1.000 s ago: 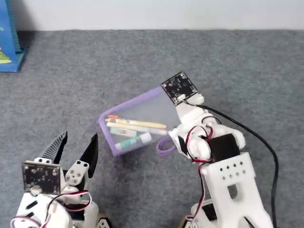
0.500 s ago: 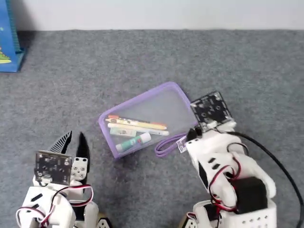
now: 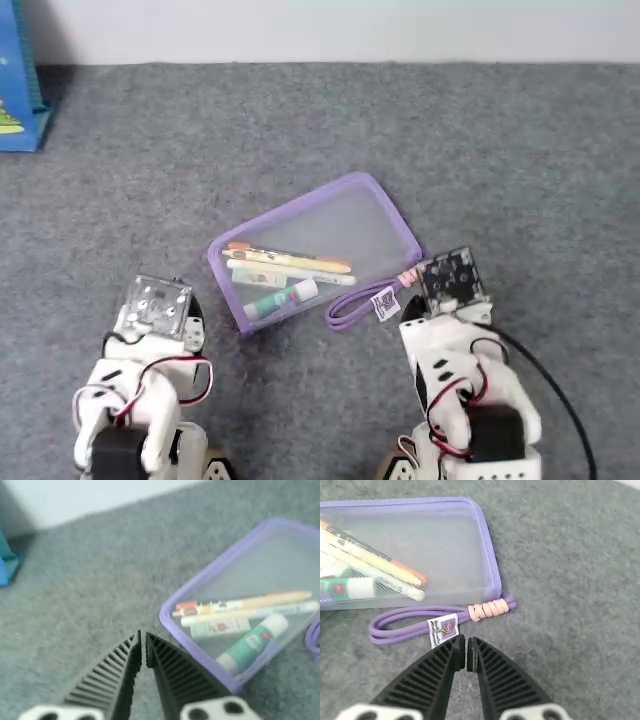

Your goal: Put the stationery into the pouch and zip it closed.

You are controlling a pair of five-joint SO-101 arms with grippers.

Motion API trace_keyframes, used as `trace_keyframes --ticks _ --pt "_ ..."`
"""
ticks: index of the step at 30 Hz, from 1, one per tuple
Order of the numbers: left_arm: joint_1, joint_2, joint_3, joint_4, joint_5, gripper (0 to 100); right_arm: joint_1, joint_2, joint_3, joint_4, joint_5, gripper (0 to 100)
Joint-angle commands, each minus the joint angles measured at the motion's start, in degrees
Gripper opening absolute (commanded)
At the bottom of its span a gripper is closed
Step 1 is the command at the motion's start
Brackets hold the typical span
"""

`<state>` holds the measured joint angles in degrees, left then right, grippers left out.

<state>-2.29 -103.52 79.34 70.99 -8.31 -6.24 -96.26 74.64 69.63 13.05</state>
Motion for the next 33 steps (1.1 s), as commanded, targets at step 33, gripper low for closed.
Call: trace_keyframes --ticks 33 --pt "-0.5 -0.5 17.1 1.1 4.4 2 0.3 -7.7 21.8 5.2 -0.5 1.0"
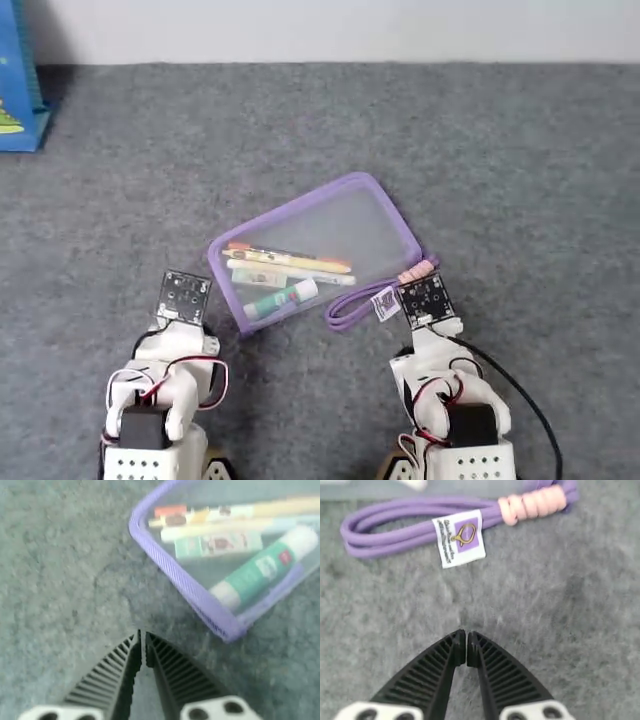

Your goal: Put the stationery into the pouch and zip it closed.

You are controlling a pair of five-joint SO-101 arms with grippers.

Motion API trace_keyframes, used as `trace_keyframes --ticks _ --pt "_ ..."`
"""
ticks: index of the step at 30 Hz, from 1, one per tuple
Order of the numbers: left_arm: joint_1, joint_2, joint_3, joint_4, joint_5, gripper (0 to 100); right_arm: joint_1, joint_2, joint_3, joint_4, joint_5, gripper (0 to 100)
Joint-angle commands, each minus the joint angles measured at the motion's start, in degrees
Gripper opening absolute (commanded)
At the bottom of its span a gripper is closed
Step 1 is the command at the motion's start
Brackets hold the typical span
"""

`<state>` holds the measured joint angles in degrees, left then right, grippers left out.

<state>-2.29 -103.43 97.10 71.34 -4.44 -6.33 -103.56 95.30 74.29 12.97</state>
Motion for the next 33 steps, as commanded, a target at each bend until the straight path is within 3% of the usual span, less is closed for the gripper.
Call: trace_keyframes --ticks 1,11,16,22,33 --pt "-0.5 -0.6 -0.7 0.7 0.5 2 0.3 -0.4 1.1 0.6 -0.4 1.0" --pt "-0.4 -0.6 -0.7 0.7 0.5 1 0.6 -0.4 1.1 0.7 -1.3 1.0" --pt "-0.3 -0.6 -0.7 0.7 0.4 1 0.7 -0.3 1.1 0.7 -13.1 0.9" --pt "-0.3 -0.6 -0.7 0.7 0.4 1 0.7 -0.3 1.1 0.7 -7.6 0.9" --pt "-0.3 -0.6 -0.7 0.7 0.4 1 0.7 -0.3 1.1 0.7 -7.4 1.4"
